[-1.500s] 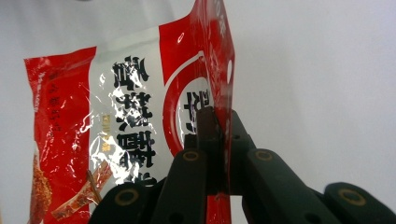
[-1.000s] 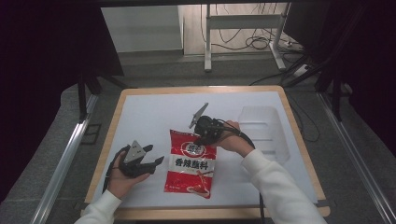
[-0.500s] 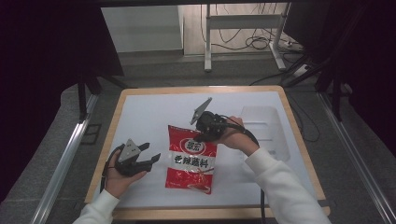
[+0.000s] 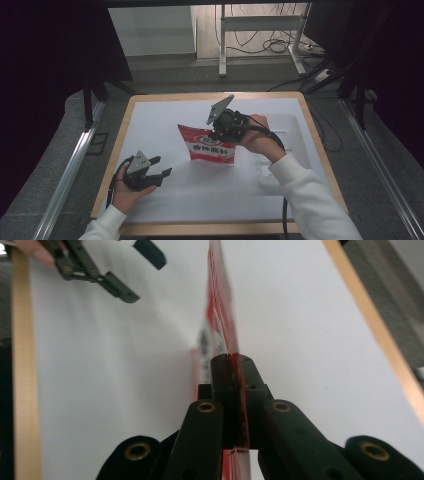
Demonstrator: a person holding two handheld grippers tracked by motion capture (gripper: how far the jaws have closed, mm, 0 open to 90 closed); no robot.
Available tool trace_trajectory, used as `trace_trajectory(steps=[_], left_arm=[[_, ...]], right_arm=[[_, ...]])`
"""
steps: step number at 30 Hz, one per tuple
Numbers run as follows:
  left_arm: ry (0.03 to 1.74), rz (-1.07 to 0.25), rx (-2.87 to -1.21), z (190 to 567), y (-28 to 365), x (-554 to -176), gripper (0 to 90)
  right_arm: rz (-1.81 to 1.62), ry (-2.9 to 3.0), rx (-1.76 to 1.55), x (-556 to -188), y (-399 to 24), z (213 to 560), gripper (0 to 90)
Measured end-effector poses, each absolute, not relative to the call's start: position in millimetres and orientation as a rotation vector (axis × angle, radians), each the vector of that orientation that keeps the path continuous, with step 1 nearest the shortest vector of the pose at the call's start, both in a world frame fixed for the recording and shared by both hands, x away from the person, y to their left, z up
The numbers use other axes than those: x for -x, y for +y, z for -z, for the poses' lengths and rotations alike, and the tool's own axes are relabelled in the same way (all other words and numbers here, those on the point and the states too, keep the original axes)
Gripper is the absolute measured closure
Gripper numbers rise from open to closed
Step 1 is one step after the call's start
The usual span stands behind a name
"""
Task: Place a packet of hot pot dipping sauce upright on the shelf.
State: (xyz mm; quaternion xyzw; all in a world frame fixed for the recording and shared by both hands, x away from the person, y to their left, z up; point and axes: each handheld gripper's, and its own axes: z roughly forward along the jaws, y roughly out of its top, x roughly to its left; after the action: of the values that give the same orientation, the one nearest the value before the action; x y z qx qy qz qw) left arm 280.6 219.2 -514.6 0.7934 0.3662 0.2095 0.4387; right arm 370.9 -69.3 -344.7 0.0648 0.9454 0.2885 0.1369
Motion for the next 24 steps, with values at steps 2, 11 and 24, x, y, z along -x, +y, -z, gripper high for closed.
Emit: trace_trajectory(steps=[2, 11, 24], left_arm=[[0.907, -0.518, -1.977, 515, 219, -281, 38.3], [0.906, -0.511, -1.996, 518, 218, -283, 38.1], [0.898, -0.509, -2.016, 520, 216, -283, 37.9]], right_arm=[[-0.836, 2.719, -0.199, -372, -72, 341, 88.7], [-0.859, 2.679, -0.235, -378, -89, 324, 88.7], [-0.861, 2.613, -0.296, -384, -114, 306, 88.7]])
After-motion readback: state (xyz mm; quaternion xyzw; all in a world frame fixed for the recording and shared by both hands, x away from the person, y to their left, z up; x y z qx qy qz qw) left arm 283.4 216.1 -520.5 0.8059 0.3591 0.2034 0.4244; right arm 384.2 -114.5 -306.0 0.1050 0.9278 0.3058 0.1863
